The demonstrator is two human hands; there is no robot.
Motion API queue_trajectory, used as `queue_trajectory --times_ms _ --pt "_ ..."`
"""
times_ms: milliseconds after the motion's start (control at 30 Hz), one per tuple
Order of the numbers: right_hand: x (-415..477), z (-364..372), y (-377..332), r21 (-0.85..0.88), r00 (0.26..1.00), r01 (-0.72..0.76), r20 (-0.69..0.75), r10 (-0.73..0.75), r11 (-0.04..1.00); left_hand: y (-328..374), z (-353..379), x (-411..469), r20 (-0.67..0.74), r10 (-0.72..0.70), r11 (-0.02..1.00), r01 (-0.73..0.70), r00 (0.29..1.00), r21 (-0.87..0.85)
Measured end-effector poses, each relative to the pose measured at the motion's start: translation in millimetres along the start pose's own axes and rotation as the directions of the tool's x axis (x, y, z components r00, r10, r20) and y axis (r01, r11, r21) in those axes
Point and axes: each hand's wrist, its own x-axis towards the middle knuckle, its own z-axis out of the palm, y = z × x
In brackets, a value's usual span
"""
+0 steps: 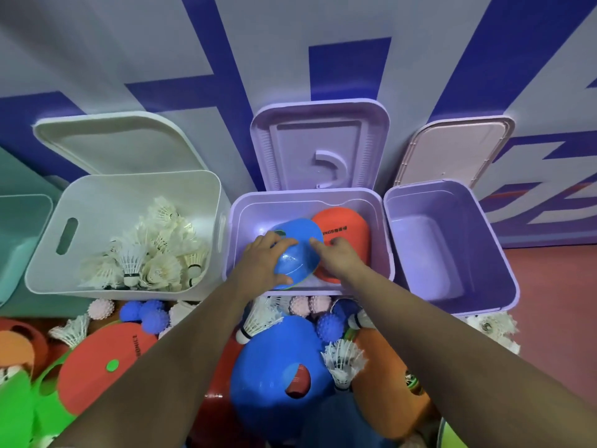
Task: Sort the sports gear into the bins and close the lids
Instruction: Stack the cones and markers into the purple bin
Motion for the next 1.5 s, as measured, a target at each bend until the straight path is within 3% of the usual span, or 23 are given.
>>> queue_trajectory --times_ms 33,100,200,300,367,500,633,867,1000,1133,1200,1333,1433,1500 --pt "2.2 5.7 1.4 0.150 0.991 -0.115 0.081 0.103 0.982 -0.4 -0.1 1.1 0.011 -0.009 1.000 0.009 1.000 -0.025" --pt "7.9 14.8 4.3 0.164 0.987 -0.138 0.103 0.123 0.977 -4.8 -1.7 2.5 0.014 -0.026 0.997 0.027 1.000 -0.078" --pt "15.6 18.6 4.3 -0.086 0.999 0.032 0.002 -0.032 0.996 -15.0 -5.1 0.2 -0.024 -0.008 0.992 0.005 1.000 -0.126" --pt "19.7 18.2 5.4 -0.465 0.984 0.149 -0.022 -0.180 0.873 -17.9 -5.7 0.1 0.021 0.031 0.999 -0.031 0.999 -0.025" --pt "18.8 15.9 4.4 -0.541 0.973 0.176 -0.032 -0.229 0.822 -14.3 -6.9 1.3 0.016 0.038 0.999 -0.038 0.999 -0.038" --pt "-8.7 7.3 -10.2 -0.542 0.939 0.276 -0.023 -0.343 0.794 -5.8 -25.0 -17.3 -0.139 -0.010 0.971 -0.023 0.990 -0.236" --pt "-61.6 -3.4 -13.4 -0.483 0.887 0.398 -0.013 -0.461 0.780 6.3 -44.6 -63.5 -0.283 -0.080 0.949 -0.014 0.956 -0.314" --pt "-153.3 -14.8 24.2 -0.514 0.829 0.472 -0.018 -0.559 0.716 38.4 -29.4 -160.3 -0.254 -0.197 0.890 0.065 0.947 -0.451" --pt "-169.8 -21.8 77.5 -0.673 0.835 0.435 0.053 -0.548 0.598 52.6 2.1 -194.0 -0.225 -0.230 0.885 0.107 0.947 -0.452" --pt "-170.3 -16.0 117.9 -0.844 0.855 0.429 0.263 -0.446 0.324 81.0 22.4 -203.7 -0.195 -0.183 0.911 0.092 0.964 -0.402" --pt "-175.7 -17.2 117.5 -0.809 0.848 0.457 0.271 -0.456 0.371 95.1 28.7 -201.6 -0.180 -0.198 0.925 0.123 0.963 -0.360" --pt "-194.0 -36.2 91.4 -0.591 0.812 0.494 0.052 -0.582 0.638 118.6 34.1 -195.1 -0.144 -0.212 0.889 0.130 0.967 -0.440" --pt "-212.8 -50.2 69.1 -0.251 0.839 0.512 -0.061 -0.541 0.822 140.3 25.2 -189.5 -0.023 -0.179 0.787 0.129 0.984 -0.604" --pt "-224.4 -59.4 64.3 -0.111 0.863 0.495 -0.053 -0.503 0.862 151.0 20.8 -185.2 0.038 -0.142 0.681 0.126 0.989 -0.722"
